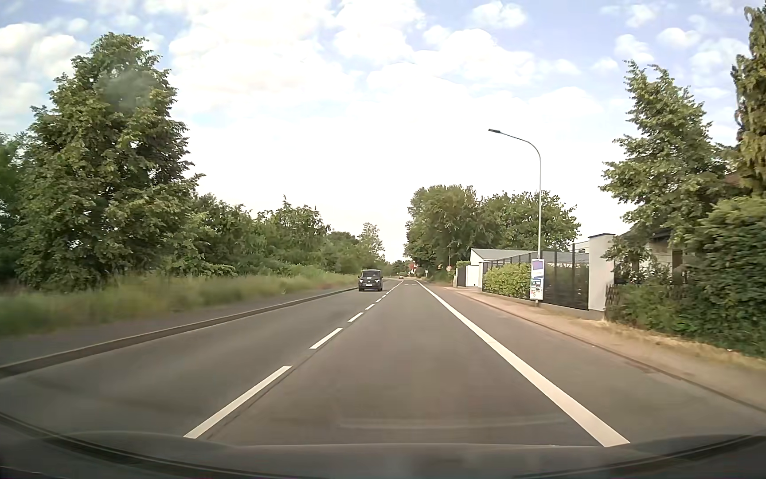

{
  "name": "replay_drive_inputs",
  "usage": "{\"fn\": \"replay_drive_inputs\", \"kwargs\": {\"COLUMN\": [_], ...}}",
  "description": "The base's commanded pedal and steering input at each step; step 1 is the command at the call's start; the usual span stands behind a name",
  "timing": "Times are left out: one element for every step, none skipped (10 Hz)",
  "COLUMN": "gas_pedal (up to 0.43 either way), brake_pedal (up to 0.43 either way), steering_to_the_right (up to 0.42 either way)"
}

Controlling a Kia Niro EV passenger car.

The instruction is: Follow the waypoints while adhering to traffic rules and regulations

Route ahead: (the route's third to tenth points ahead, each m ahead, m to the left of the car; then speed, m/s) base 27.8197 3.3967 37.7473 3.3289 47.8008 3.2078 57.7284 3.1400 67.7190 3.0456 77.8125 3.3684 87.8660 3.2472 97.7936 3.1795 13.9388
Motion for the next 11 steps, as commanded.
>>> {"fn": "replay_drive_inputs", "kwargs": {"gas_pedal": [0.047,0.047,0.047,0.047,0.047,0.047,0.047,0.047,0.047,0.047,0.047], "brake_pedal": [0.030,0.030,0.030,0.030,0.030,0.030,0.030,0.030,0.030,0.030,0.030], "steering_to_the_right": [0.001,0.001,0.001,0.001,0.001,0.001,0.001,0.001,0.003,0.003,0.003]}}
